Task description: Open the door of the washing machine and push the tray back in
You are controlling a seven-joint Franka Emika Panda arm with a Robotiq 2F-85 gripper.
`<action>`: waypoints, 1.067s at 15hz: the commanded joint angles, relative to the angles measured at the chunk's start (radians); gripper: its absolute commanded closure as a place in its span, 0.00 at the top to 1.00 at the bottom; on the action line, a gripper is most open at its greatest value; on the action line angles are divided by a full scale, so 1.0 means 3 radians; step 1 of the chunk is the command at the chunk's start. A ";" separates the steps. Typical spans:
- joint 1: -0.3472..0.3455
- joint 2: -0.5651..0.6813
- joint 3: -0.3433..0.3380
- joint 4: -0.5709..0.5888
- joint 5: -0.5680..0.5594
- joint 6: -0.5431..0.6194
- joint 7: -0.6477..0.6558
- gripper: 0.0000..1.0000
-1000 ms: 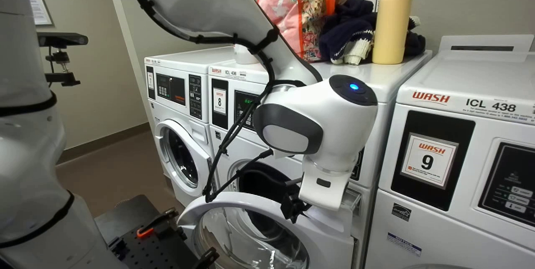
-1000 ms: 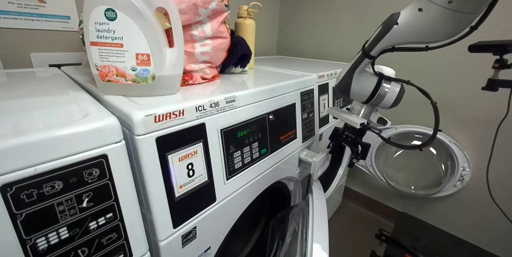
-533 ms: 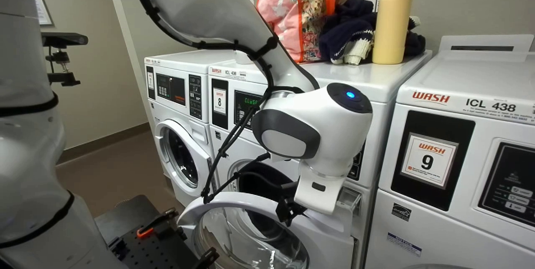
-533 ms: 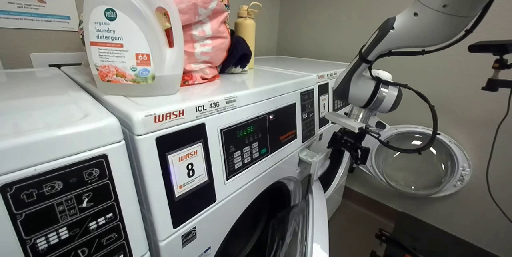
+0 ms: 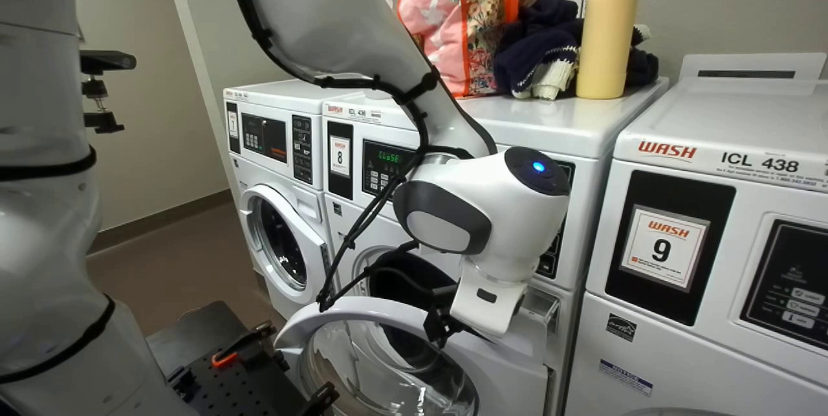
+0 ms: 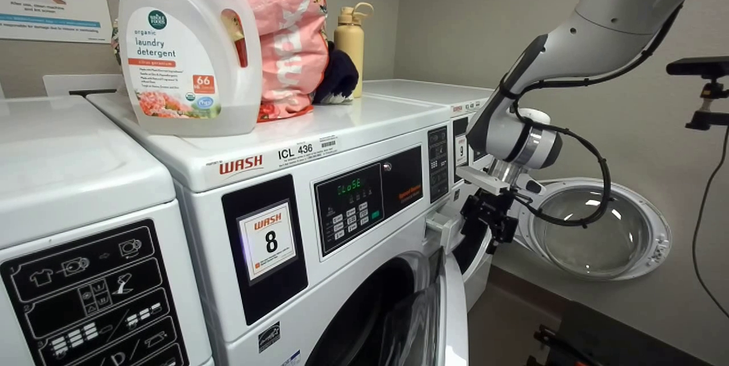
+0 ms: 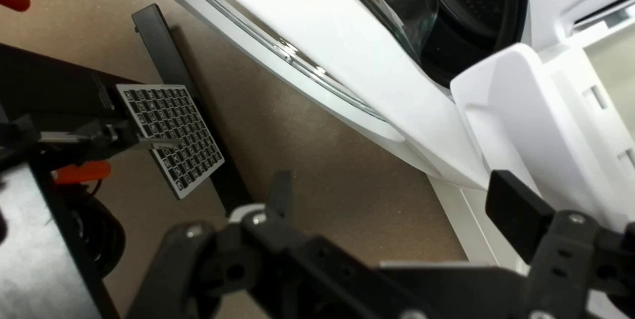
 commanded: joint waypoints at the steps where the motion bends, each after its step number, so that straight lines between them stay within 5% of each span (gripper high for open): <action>1: -0.0013 0.0013 0.0057 0.0072 0.0213 0.0036 -0.0086 1.00; 16: 0.0033 0.0292 0.0214 0.0380 0.0912 -0.0001 -0.0400 1.00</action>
